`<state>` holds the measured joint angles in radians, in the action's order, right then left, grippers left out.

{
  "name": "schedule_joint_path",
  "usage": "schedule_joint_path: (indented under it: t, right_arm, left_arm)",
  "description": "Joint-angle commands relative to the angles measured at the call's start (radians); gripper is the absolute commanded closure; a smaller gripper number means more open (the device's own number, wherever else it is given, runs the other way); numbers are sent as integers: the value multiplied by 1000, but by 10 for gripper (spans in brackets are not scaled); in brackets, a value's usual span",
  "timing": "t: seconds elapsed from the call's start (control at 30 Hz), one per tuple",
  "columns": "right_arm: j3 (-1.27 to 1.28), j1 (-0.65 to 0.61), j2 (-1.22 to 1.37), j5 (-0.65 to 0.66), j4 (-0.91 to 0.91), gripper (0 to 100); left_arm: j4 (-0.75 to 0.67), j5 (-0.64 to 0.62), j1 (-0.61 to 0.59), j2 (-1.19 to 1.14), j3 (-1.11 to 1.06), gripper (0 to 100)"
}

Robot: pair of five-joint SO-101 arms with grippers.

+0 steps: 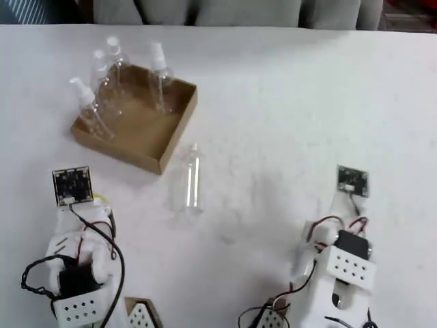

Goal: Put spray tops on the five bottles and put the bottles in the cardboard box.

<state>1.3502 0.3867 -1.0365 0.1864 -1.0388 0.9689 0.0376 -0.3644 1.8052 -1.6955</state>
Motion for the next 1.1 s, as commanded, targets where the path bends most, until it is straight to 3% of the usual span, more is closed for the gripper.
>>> schedule_joint_path:
  t: [0.0, 0.33, 0.47, 0.77, 1.07]
  right_arm:
    - [-74, 107, -2, 48, 84, 983]
    - [-187, 321, 12, 161, 177, 983]
    - [-316, 372, 160, 186, 189, 983]
    - [-830, 516, 708, 373, -62, 978]
    - [-896, 498, 783, 557, -473, 981]
  left_arm:
    - [2, 8, 5, 1, 2, 973]
    - [3, 8, 5, 1, 2, 973]
    - [3, 8, 5, 1, 2, 973]
    - [9, 8, 5, 1, 2, 973]
    - [8, 8, 5, 1, 2, 973]
